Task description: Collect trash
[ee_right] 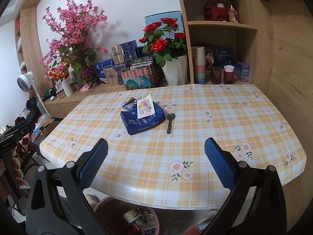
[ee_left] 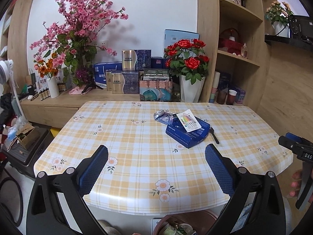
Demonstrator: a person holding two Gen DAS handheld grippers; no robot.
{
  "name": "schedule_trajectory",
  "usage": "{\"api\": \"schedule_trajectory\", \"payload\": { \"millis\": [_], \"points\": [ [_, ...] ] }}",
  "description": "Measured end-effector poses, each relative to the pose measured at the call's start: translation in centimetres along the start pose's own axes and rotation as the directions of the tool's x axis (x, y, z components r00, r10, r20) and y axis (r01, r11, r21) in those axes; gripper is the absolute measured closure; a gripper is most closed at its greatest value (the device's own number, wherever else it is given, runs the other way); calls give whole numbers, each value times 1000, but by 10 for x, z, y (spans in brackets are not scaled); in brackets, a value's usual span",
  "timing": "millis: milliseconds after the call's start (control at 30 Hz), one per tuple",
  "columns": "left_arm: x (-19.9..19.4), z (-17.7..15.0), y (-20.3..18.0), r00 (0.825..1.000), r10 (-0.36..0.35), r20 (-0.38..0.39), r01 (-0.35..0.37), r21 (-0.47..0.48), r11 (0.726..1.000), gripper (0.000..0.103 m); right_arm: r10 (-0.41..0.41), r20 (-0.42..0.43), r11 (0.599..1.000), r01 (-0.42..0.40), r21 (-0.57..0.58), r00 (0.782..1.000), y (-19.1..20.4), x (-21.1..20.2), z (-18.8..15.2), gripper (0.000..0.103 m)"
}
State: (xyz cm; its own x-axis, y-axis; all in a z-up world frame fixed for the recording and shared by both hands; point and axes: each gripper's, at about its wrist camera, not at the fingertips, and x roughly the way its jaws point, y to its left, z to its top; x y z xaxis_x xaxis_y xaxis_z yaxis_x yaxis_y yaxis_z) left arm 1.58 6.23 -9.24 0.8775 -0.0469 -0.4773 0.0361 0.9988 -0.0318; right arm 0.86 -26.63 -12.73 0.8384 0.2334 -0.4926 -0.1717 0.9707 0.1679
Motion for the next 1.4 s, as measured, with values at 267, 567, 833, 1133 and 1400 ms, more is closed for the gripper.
{"api": "schedule_trajectory", "payload": {
  "millis": [267,567,833,1133,1400],
  "points": [
    [21,8,2,1000,7,-24,-7,7,1000,6,10,-15,1000,-10,7,1000,-5,19,8,6],
    [62,16,3,997,19,-73,-18,9,1000,6,11,-63,1000,-9,21,998,-17,60,19,6],
    [127,13,-5,987,-33,-159,35,7,999,6,-43,-135,999,42,-15,990,-31,130,31,6],
    [185,24,-2,986,-62,-155,61,-9,998,6,35,-206,990,-63,-130,978,7,243,60,6],
    [219,27,16,986,-46,-160,38,-47,998,6,24,-327,978,-91,-190,945,48,342,70,20]
  ]
}}
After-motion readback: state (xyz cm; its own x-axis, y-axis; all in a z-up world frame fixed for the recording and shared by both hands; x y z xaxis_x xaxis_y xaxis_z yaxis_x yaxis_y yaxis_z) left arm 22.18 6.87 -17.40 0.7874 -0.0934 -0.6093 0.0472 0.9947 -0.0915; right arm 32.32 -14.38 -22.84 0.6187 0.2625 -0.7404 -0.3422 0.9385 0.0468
